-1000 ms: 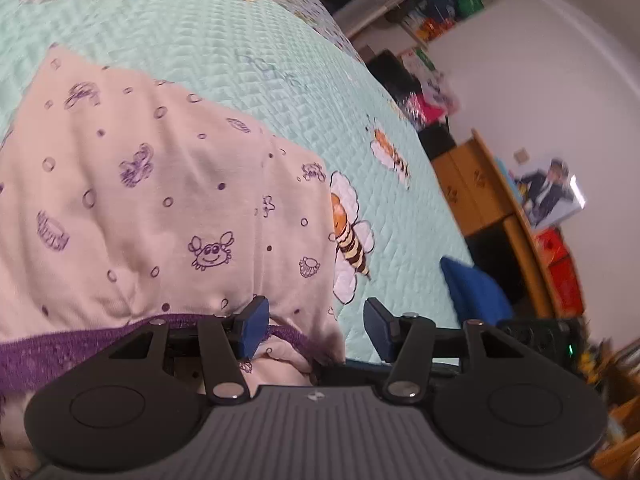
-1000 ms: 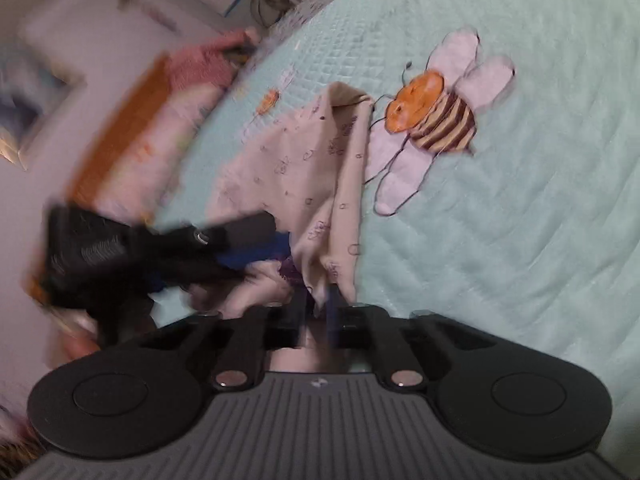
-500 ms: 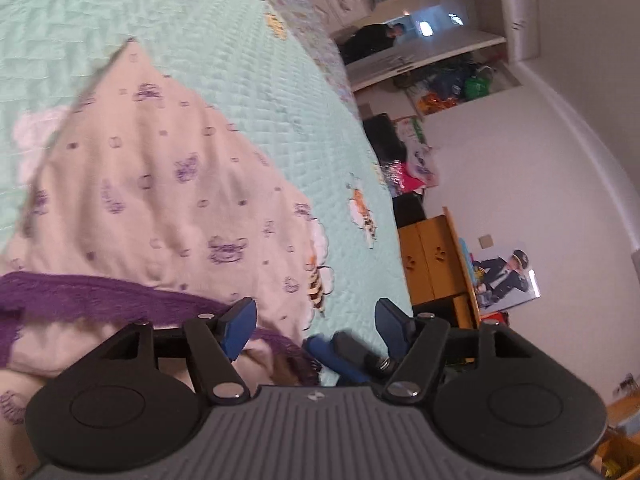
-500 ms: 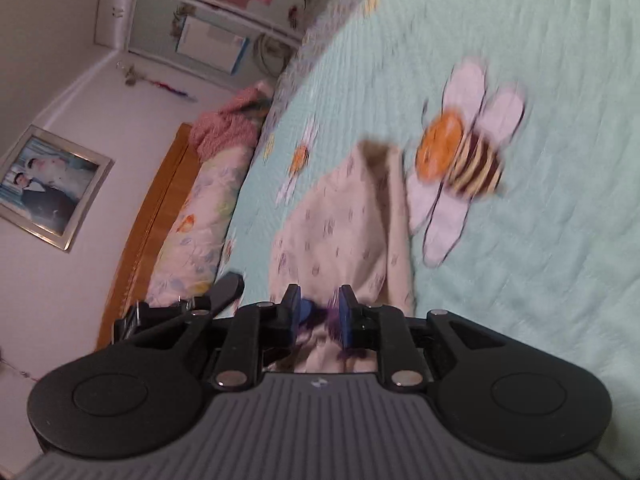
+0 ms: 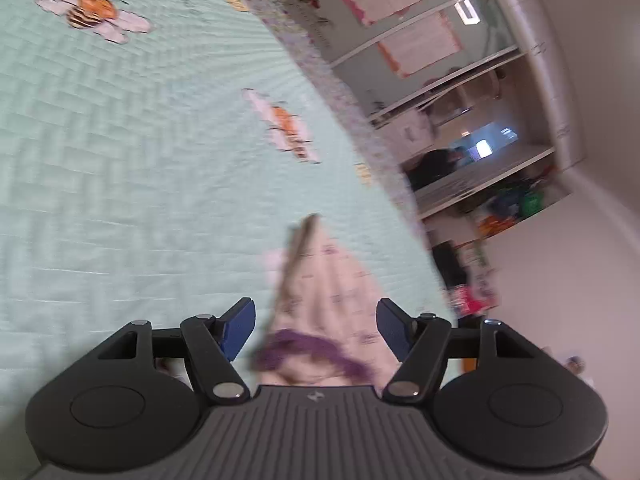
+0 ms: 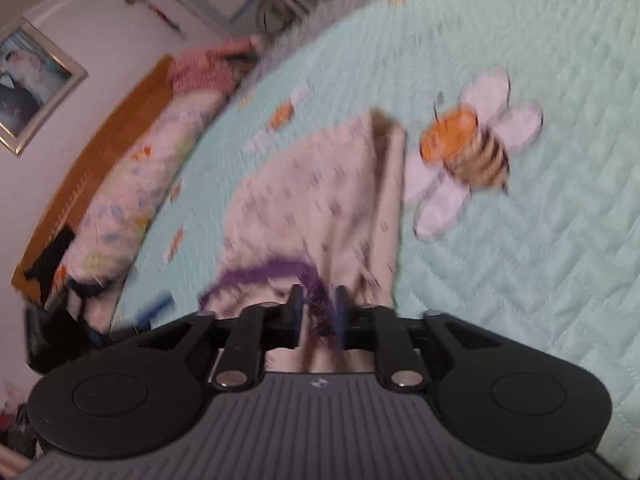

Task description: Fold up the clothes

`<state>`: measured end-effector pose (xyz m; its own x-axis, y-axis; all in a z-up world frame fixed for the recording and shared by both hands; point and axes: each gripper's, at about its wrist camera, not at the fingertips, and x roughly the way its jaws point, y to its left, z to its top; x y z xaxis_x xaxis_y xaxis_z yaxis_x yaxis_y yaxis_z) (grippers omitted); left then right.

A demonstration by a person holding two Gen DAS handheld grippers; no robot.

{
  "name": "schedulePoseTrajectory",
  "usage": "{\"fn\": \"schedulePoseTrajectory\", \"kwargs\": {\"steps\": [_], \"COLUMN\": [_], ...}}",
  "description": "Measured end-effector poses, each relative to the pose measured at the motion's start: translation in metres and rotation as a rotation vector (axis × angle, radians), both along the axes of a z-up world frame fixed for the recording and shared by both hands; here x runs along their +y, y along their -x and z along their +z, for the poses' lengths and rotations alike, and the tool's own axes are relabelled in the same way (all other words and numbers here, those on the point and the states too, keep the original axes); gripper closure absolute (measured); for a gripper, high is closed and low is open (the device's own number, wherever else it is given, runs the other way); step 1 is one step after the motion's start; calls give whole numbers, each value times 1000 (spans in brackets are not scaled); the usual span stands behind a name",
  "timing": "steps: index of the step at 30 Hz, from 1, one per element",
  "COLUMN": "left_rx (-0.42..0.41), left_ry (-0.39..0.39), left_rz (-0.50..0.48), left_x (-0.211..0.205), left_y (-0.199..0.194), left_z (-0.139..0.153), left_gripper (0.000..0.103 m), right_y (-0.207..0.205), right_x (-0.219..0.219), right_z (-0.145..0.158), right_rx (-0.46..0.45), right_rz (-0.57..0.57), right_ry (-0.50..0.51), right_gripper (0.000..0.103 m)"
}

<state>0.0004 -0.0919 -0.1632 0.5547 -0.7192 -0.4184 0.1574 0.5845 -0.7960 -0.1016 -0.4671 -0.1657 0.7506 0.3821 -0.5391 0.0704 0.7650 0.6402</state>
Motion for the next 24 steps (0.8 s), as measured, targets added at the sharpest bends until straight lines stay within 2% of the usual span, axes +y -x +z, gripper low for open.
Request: {"fn": "schedulePoseTrajectory", "kwargs": {"steps": [3,6,11,14,16,21,24], "left_rx": [20,25,122,124,137,154,162], "left_ry": [16,5,168,176,208,269,315], "left_rz": [-13,-30,-46,-50,-52,-50,-55], "left_x": [-2,-8,-4,-4,-3,4,1], "left_y": [0,-1,-6,-4,-4,0,-6], "left_z": [-8,-11,-29,-28,-30,-36,-36], "left_gripper": [33,33,33,33,33,31,30], "right_y": [-1,-20,-42,-37,-39,-50,-49], "right_x": [19,62,138,170,186,200,195], "right_z": [23,35,33,28,21,5,4], "right_rx": [-77,-118,-164,-199,-215,-202,-171], "right_rz": [21,181,446,544,588,634,592], "right_ry": [127,355,589,748,861,986,930], "right_gripper": [73,73,73,73,73,75,77]}}
